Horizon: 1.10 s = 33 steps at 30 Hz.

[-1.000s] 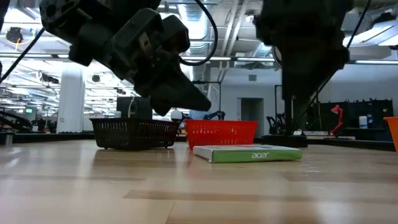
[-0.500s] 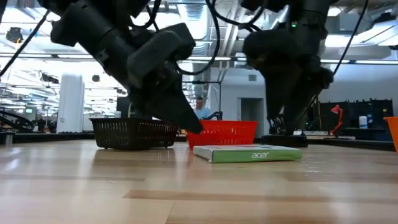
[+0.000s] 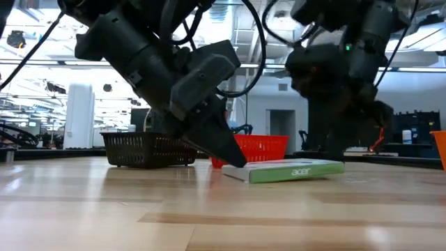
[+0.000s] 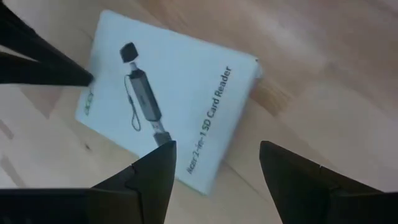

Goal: Pick and place items into bin
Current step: Put the white card reader box into the orange bin

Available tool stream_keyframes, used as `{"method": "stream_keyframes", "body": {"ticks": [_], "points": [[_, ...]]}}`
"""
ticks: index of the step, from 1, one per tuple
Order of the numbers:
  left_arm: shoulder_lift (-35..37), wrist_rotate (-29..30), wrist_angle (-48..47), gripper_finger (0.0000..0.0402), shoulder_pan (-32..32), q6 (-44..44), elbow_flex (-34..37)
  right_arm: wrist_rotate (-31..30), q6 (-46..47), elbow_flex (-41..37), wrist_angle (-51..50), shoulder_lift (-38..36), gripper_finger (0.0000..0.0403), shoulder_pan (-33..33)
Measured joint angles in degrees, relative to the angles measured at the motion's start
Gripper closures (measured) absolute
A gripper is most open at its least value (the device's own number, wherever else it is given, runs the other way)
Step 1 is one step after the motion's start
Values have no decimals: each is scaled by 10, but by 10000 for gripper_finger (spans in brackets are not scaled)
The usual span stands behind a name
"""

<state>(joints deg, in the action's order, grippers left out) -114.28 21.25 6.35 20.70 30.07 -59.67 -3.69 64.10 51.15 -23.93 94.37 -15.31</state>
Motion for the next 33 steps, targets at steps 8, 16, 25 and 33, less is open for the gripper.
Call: {"method": "stream_keyframes", "body": {"ticks": [8,16,25,33], "points": [[0,13,-22,401,10,8,1,22,4,-36,110,6,178,1],[-1,26,-36,401,18,16,1,23,7,-36,112,6,178,-8],[-1,44,-38,401,27,16,2,41,83,-33,135,60,178,-25],[-1,48,-49,401,31,14,3,33,64,-36,179,62,178,-14]]}}
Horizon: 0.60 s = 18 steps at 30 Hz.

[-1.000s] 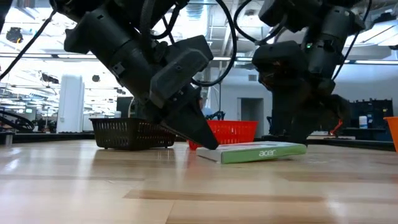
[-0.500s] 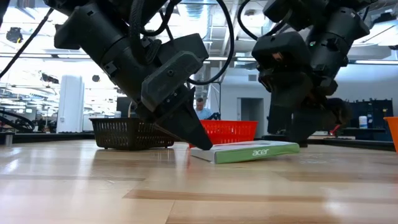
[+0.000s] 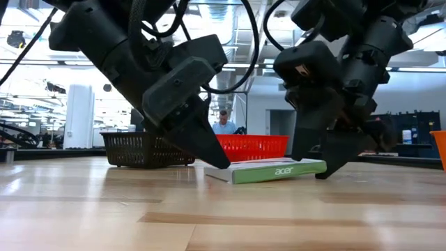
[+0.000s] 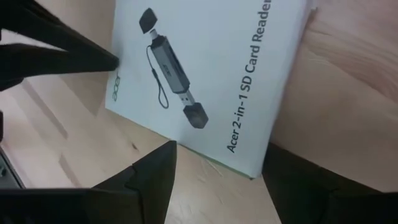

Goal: Pick and place items into bin
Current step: Put the white card reader box into the orange bin

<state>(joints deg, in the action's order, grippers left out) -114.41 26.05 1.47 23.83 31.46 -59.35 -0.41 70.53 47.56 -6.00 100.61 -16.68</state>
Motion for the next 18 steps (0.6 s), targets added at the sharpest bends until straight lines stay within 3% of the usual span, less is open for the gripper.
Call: {"method": "stream_keyframes", "body": {"ticks": [9,18], "points": [[2,19,-4,401,10,-9,0,-22,-35,-4,64,-3,194,3],[-2,117,-2,401,61,-17,1,-49,-37,0,110,-5,234,5]]}}
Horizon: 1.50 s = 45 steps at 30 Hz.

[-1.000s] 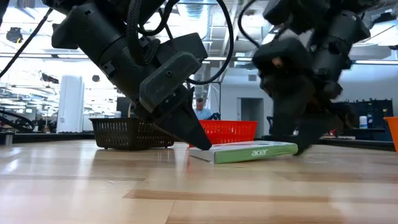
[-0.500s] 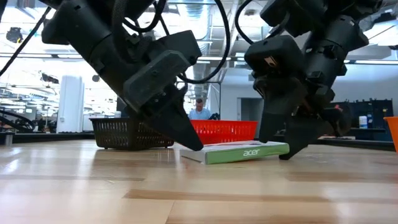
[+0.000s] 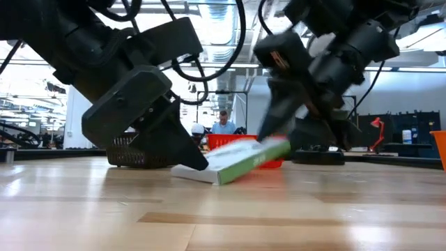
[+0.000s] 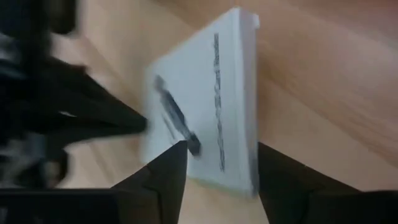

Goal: Pick and place items into bin
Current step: Put the white card reader box into the orange bin

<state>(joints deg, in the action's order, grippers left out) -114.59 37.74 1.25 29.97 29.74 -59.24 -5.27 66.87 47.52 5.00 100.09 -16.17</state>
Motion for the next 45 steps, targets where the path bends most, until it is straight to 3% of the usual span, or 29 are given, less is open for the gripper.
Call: {"method": "stream_keyframes", "body": {"ticks": [9,24,31,36,40,45], "points": [[-3,-4,-7,401,2,0,2,9,-39,3,125,-3,283,7],[16,-3,-19,401,5,-1,0,8,-27,1,82,-5,380,2],[112,47,-73,401,22,-10,-1,9,-25,1,49,-74,373,-4],[166,93,-122,401,32,-24,-2,4,-10,2,-122,-175,370,-40],[186,117,-151,401,35,-24,-2,-93,72,1,-288,-267,382,-99],[186,122,-160,401,33,-24,-2,-208,155,1,-386,-382,367,-189]]}}
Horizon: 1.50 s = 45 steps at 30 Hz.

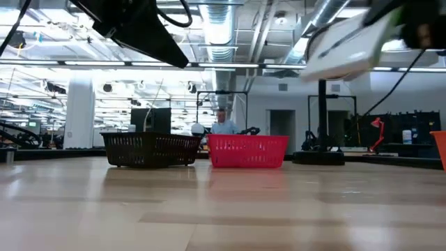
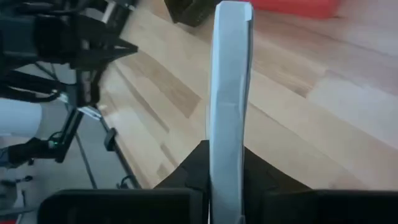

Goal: Pick and place items into bin
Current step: Put the white card reader box into the orange bin

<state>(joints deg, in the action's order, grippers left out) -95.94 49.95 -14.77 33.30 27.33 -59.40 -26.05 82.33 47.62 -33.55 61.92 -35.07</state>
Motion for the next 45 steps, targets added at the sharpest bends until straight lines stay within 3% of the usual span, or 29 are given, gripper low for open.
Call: {"method": "stream_keyframes", "body": {"ticks": [3,8,16,20,26,32,40,42,45], "points": [[0,0,-1,401,-2,0,0,-6,67,0,-76,-45,366,-40],[0,3,-2,401,-3,1,0,55,217,0,-237,-62,378,-94],[0,-5,-4,401,-17,2,0,59,338,24,-414,-62,363,-155],[0,-14,-4,401,-26,2,0,72,374,27,-442,-60,375,-173],[0,-26,-4,401,-34,2,0,130,362,27,-393,-26,369,-199],[0,-30,-4,401,-42,-4,0,67,378,27,-407,-8,366,-224],[0,-49,-4,401,-53,-5,0,67,345,86,-440,-11,369,-227],[0,-49,-4,401,-56,-5,0,89,332,123,-464,-11,365,-226],[0,-56,-4,401,-60,-4,0,179,354,178,-534,-8,368,-227]]}}
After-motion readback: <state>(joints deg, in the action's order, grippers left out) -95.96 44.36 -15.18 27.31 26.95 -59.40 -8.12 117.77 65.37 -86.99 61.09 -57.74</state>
